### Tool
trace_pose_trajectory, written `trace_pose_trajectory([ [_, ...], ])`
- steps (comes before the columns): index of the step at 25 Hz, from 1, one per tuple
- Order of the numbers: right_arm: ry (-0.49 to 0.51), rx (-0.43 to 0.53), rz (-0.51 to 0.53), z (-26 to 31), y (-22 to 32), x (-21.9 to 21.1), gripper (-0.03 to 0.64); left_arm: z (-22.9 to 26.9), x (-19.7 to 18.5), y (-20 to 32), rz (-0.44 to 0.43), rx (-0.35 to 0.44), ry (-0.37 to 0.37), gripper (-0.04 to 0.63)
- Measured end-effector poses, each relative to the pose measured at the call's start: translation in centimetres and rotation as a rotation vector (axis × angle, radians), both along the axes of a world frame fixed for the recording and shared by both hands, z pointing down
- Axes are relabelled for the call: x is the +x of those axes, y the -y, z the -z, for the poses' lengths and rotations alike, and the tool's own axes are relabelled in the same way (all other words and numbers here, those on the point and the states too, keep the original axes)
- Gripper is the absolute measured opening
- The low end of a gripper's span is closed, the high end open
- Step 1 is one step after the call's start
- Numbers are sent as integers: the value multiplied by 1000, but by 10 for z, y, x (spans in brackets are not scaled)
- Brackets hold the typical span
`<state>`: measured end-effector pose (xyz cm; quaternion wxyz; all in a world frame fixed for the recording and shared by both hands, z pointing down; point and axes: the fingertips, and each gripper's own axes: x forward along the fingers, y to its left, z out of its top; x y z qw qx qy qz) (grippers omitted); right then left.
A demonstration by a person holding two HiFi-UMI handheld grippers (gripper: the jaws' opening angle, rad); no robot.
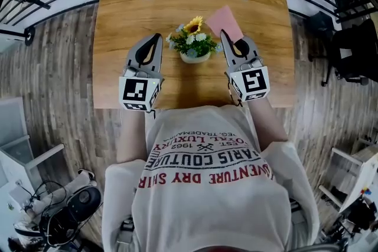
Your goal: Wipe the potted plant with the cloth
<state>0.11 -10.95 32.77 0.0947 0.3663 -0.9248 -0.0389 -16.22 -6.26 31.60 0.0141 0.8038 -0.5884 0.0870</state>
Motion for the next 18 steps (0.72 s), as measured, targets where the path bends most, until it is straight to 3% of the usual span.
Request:
trace_pose_trajectory([
  [18,3,11,7,0,0,4,37,6,7,6,-7,-11,-2,16],
])
